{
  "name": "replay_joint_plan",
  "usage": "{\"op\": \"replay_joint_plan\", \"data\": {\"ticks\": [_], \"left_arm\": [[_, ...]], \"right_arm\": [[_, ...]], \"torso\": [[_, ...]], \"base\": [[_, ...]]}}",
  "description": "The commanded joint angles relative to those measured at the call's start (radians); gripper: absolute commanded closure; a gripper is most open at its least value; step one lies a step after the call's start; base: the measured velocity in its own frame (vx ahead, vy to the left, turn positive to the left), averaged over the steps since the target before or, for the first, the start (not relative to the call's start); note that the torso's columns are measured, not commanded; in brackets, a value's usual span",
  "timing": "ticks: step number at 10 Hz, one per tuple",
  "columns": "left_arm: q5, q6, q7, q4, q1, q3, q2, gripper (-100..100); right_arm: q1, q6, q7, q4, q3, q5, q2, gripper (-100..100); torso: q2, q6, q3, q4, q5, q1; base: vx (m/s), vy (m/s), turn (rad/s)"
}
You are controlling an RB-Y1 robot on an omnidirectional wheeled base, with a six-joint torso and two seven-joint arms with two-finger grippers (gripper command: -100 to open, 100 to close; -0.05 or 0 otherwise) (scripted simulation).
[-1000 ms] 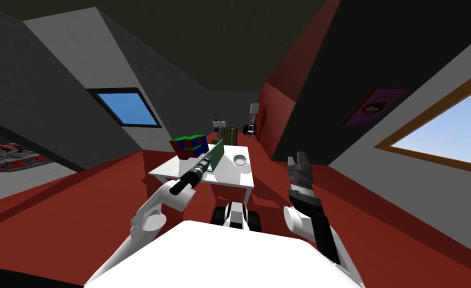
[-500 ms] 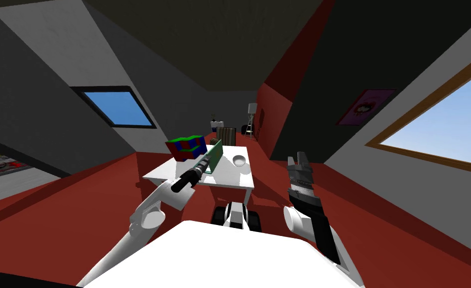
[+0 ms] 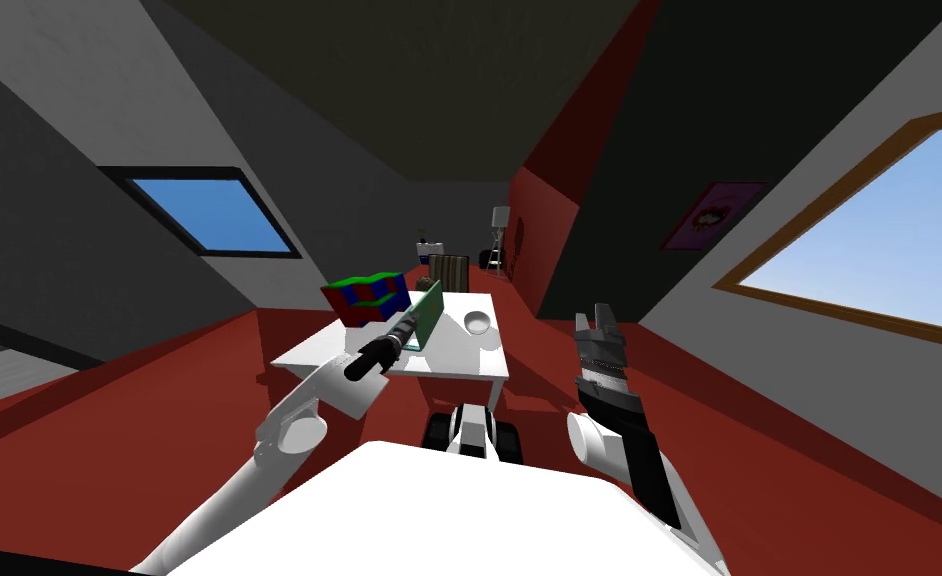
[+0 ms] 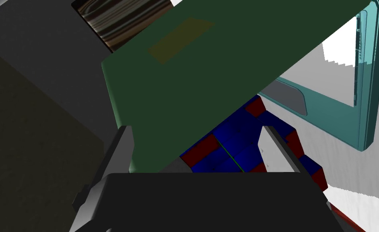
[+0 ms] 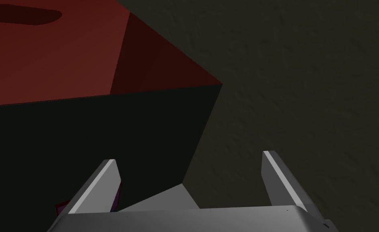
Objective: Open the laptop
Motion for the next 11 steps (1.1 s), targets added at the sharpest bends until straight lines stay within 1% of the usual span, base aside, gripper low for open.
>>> {"op": "replay_joint_plan", "data": {"ticks": [1, 2, 3, 4, 5, 6, 7, 8, 9, 10, 11], "left_arm": [[-0.002, 0.018, 0.001, -0.003, -0.004, -0.002, 0.008, -100], [0.023, -0.009, -0.036, 0.047, -0.054, 0.028, 0.001, -100], [0.023, -0.009, -0.036, 0.071, -0.069, 0.028, 0.001, -100], [0.023, -0.009, -0.036, 0.1, -0.069, 0.028, 0.001, -100], [0.047, -0.039, -0.073, 0.132, -0.118, 0.058, -0.007, -100], [0.047, -0.039, -0.073, 0.165, -0.134, 0.058, -0.007, -100], [0.047, -0.039, -0.073, 0.198, -0.134, 0.058, -0.007, -100], [0.047, -0.039, -0.073, 0.203, -0.134, 0.058, -0.007, -100], [0.072, -0.069, -0.11, 0.244, -0.179, 0.088, -0.016, -100], [0.072, -0.069, -0.11, 0.27, -0.198, 0.088, -0.016, -100], [0.072, -0.069, -0.11, 0.294, -0.198, 0.088, -0.016, -100]], "right_arm": [[0.0, 0.0, 0.0, 0.0, 0.0, 0.0, 0.0, 0], [0.0, 0.0, 0.0, 0.0, 0.0, 0.0, 0.0, 0], [0.0, 0.0, 0.0, 0.0, 0.0, 0.0, 0.0, 0], [0.0, 0.0, 0.0, 0.0, 0.0, 0.0, 0.0, 0], [0.0, 0.0, 0.0, 0.0, 0.0, 0.0, 0.0, 0], [0.0, 0.0, 0.0, 0.0, 0.0, 0.0, 0.0, 0], [0.0, 0.0, 0.0, 0.0, 0.0, 0.0, 0.0, 0], [0.0, 0.0, 0.0, 0.0, 0.0, 0.0, 0.0, 0], [0.0, 0.0, 0.0, 0.0, 0.0, 0.0, 0.0, 0], [0.0, 0.0, 0.0, 0.0, 0.0, 0.0, 0.0, 0], [0.0, 0.0, 0.0, 0.0, 0.0, 0.0, 0.0, 0]], "torso": [[0.0, 0.0, 0.0, 0.0, 0.0, 0.0], [0.001, 0.0, 0.0, 0.0, 0.0, 0.0], [0.005, 0.001, 0.003, 0.001, 0.0, -0.001], [0.004, 0.0, 0.003, 0.001, 0.0, -0.001], [0.0, 0.0, 0.0, 0.0, 0.0, 0.0], [0.0, 0.001, -0.001, 0.0, 0.0, 0.0], [-0.001, 0.0, 0.0, 0.0, 0.0, 0.001], [-0.002, 0.0, -0.001, -0.001, 0.001, 0.002], [-0.003, 0.0, -0.002, -0.001, 0.0, 0.002], [0.0, 0.001, 0.0, 0.0, 0.0, 0.0], [0.002, 0.0, 0.001, 0.001, 0.0, 0.0]], "base": [[0.007, 0.011, -0.012], [-0.093, -0.007, -0.106], [-0.112, -0.019, -0.078], [-0.053, -0.017, 0.004], [-0.087, -0.03, -0.101], [-0.091, -0.022, -0.068], [-0.044, -0.007, 0.006], [-0.007, 0.0, 0.014], [-0.068, -0.01, -0.107], [-0.076, -0.012, -0.076], [-0.046, -0.011, 0.002]]}}
